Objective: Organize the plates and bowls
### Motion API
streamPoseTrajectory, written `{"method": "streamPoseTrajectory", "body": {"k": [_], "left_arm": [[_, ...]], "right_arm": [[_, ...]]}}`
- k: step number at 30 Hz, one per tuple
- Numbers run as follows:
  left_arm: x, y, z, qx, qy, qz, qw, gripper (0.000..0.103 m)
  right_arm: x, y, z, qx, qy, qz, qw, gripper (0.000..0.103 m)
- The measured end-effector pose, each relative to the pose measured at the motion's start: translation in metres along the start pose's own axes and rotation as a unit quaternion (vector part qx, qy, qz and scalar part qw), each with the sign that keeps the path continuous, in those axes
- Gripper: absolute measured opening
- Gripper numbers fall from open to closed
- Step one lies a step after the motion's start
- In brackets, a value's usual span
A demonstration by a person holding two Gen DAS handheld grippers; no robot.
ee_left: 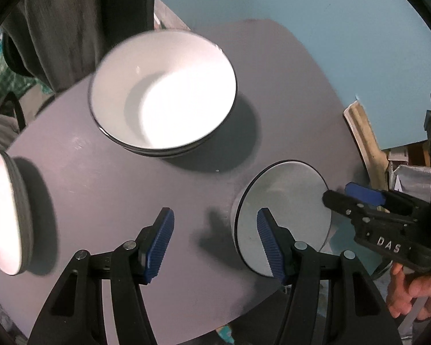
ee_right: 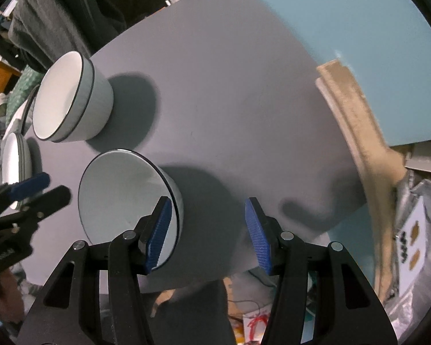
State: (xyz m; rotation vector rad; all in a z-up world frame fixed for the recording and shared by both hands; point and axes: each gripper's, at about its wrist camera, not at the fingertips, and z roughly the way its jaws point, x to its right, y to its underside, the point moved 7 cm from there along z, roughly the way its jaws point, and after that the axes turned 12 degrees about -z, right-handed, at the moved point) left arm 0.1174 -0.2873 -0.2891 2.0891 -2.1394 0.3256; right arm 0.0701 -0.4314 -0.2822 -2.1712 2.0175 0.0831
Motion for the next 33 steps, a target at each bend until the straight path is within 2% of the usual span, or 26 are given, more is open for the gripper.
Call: {"method": "streamPoseTrajectory", "body": {"k": [4,16,22,31,33], "left_arm": [[-0.002,0.004,0.017,-0.01,-0.008,-0.004,0.9999,0.061],[0.002,0.009,0.037,-0.017,-0.016,-0.002,0.9997,0.061],[0.007,0.009,0.042,-0.027,-0.015,0.001,0.9995,0.054],[0.005,0.011,0.051,-0.05,0.002,-0.011,0.9987,0.029],[0.004,0.011,0.051,-0.051,0.0,-0.006,0.9987,0.028]], "right_arm": [[0.0,0.001,0.011,-0.001,-0.003,-0.004,1.0,0.053],[-0.003,0.015,0.03,-0.008,-0.02,0.003,1.0,0.053],[-0.009,0.015,0.035,-0.011,-0.025,-0.002,1.0,0.053],[-0.02,0.014,0.037,-0.019,-0.032,-0.01,0.999,0.026],[-0.023,0.012,0.039,-0.018,-0.032,-0.011,0.999,0.022]]}}
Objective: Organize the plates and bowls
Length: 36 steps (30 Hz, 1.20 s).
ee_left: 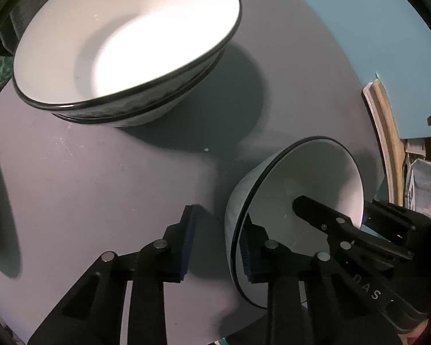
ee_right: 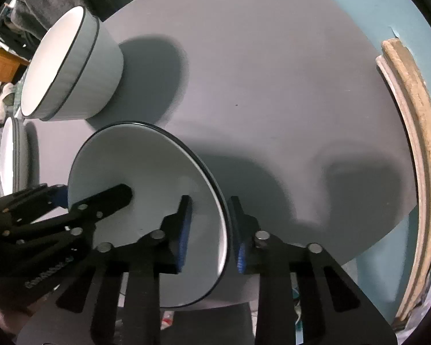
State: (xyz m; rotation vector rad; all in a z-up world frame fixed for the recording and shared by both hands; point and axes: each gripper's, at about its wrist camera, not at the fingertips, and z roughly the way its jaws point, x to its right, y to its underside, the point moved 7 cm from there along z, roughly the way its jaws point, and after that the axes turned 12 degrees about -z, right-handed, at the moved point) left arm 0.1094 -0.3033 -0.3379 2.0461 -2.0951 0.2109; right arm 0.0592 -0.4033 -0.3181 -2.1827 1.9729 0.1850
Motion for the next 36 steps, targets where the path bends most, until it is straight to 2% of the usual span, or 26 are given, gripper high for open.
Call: {"method": "streamPoseTrajectory", "body": {"k": [4,6,9,11,12,20,26,31,36], "left_arm": [[0.008,0.005,0.002,-0.003,0.012,0.004,0.9999,0.017],[0.01,0.005,0.002,-0.003,0.016,0.007,0.9998,0.013],[0.014,0.008,0.002,-0.006,0.02,0.013,0.9997,0.008],[0.013,0.009,0.0,0.002,0.004,0.018,0.9998,0.009],[0.015,0.01,0.002,0.002,0.004,0.018,0.9998,0.008],[0.006,0.02,-0.006,-0.001,-0.002,0.007,1.0,0.009],[-0.016,0.024,-0.023,0.004,0.001,-0.011,0.9999,0.009],[-0.021,0.024,-0.046,0.024,-0.001,-0.017,0.9996,0.009],[-0.021,0.023,-0.063,0.049,0.001,-0.022,0.9986,0.009]], "right_arm": [[0.003,-0.001,-0.002,-0.001,0.007,0.006,1.0,0.018],[0.003,-0.001,-0.002,-0.001,0.008,0.011,1.0,0.013],[0.0,-0.002,-0.002,-0.005,0.009,0.015,1.0,0.011],[-0.003,-0.006,-0.002,-0.006,0.008,0.015,1.0,0.009],[-0.015,-0.006,-0.001,-0.007,0.009,0.013,1.0,0.009],[-0.029,-0.008,-0.013,-0.015,0.007,-0.006,1.0,0.008],[-0.052,-0.015,-0.029,-0.018,0.009,-0.032,0.999,0.008],[-0.056,-0.035,-0.044,-0.013,0.01,-0.048,0.999,0.008],[-0.06,-0.035,-0.055,0.002,0.018,-0.062,0.998,0.008]]}}
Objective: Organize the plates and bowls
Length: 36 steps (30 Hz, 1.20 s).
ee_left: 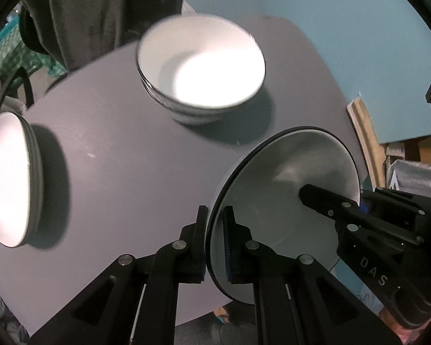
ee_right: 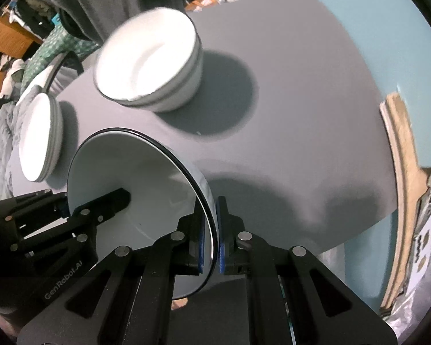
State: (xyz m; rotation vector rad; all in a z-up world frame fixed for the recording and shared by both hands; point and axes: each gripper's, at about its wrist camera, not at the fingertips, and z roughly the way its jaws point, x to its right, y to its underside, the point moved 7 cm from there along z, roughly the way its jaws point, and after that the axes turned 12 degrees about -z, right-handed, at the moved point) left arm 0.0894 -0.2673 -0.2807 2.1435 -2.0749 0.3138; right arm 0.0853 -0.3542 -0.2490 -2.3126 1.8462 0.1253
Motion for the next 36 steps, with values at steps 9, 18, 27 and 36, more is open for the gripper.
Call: {"method": "streamPoseTrajectory", "body": {"k": [9,18,27,36], "left_arm": [[-0.012,-0.026,-0.04,0.034,0.003,-0.009,0.9994,0.009],[-0.018,-0.056,-0.057,0.053,-0.001,-0.012,0.9985,0.009],[-0.02,-0.095,-0.051,0.064,-0.01,-0.021,0.9977,0.009],[-0.025,-0.119,-0.028,0.05,-0.029,-0.035,0.9977,0.009]], "right_arm": [[-0.013,-0.015,-0.018,0.026,0.001,-0.016,1.0,0.008],[-0.035,-0.052,-0.022,0.037,0.002,-0.029,0.999,0.008],[-0.029,-0.088,-0.02,0.034,0.005,-0.04,0.999,0.008],[-0.02,-0.108,0.003,0.007,-0.006,-0.041,0.999,0.008]]}}
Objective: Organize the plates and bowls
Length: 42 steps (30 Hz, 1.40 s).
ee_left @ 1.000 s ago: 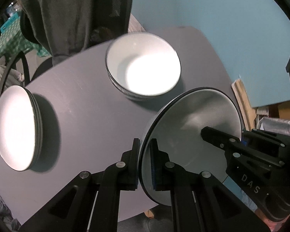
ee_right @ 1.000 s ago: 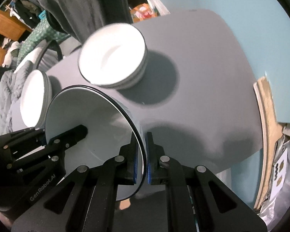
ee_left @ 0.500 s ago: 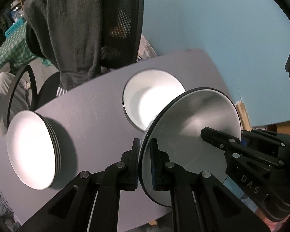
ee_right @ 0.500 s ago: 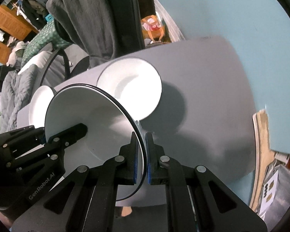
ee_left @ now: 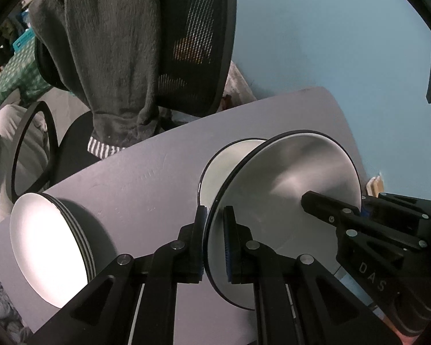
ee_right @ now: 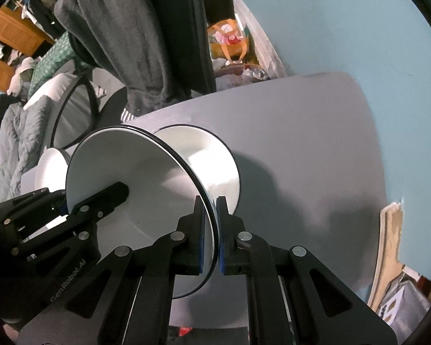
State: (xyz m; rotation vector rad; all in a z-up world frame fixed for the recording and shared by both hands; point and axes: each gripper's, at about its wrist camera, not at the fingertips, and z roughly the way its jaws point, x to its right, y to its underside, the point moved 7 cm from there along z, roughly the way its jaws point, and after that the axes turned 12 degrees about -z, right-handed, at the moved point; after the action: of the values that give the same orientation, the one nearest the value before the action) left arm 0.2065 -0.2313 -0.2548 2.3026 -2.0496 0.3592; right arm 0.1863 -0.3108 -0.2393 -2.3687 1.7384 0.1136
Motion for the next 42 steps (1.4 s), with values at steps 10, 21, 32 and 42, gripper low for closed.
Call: {"method": "streamPoseTrajectory", "body": {"k": [10,21,32,42], "left_arm": [[0.003,-0.003,0.015,-0.014,-0.017,-0.001,0.9998,0.009],[-0.001,-0.006,0.019,-0.034,-0.008,-0.018,0.9992,0.01],[-0.003,-0.012,0.008,-0.023,-0.025,-0.013,0.9993,0.017],[-0.006,-0.007,-0.009,-0.002,-0.028,-0.002,0.9996,0.027]], "right_arm": [[0.013,-0.002,0.012,-0.02,-0.008,-0.001,1.0,0.008],[0.019,-0.003,0.016,-0.033,-0.026,0.007,0.999,0.008],[0.02,-0.004,0.008,-0.026,-0.03,0.019,0.999,0.011],[0.022,-0.009,-0.012,-0.002,0.014,0.009,1.0,0.014]]}}
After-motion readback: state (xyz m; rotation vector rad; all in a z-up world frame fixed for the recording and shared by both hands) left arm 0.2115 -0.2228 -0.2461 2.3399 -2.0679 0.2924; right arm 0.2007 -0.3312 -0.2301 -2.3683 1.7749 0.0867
